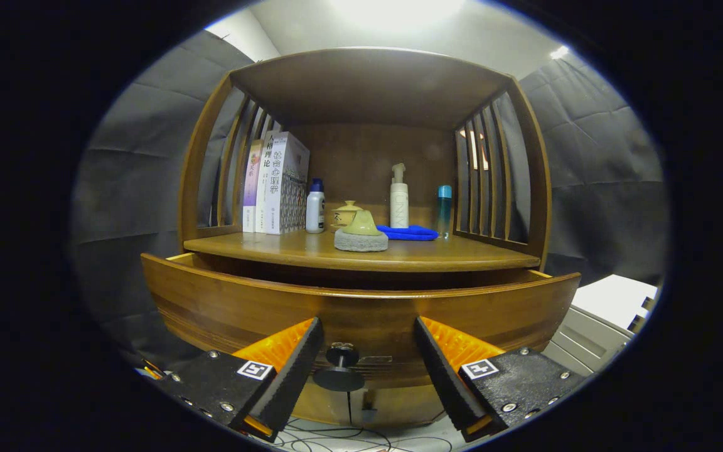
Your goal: Pull open the drawer, take out the items inside it, and place them on the countertop above the cabinet.
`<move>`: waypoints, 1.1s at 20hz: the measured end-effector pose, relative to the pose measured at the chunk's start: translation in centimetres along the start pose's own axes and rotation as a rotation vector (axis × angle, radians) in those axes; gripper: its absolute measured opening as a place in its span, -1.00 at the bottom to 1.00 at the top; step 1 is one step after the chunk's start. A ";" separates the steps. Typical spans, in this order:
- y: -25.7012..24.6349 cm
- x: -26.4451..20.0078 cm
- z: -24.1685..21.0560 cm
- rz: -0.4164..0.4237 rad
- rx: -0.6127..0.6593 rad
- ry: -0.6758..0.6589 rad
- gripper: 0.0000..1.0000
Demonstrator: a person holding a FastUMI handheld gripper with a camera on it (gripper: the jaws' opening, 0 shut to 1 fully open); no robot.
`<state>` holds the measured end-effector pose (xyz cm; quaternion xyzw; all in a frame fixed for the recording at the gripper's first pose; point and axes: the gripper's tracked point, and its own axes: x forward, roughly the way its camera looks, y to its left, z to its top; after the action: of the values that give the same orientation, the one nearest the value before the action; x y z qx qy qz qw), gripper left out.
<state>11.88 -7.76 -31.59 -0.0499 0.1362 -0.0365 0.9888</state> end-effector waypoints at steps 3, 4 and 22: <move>0.1 1.8 0.1 -0.001 0.008 -0.002 0.87; 0.1 2.4 0.1 -0.001 0.004 -0.003 0.87; -3.6 3.9 10.1 0.027 -0.182 -0.091 0.90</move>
<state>18.22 -10.74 -22.58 -0.1394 0.0947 -0.0082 0.9857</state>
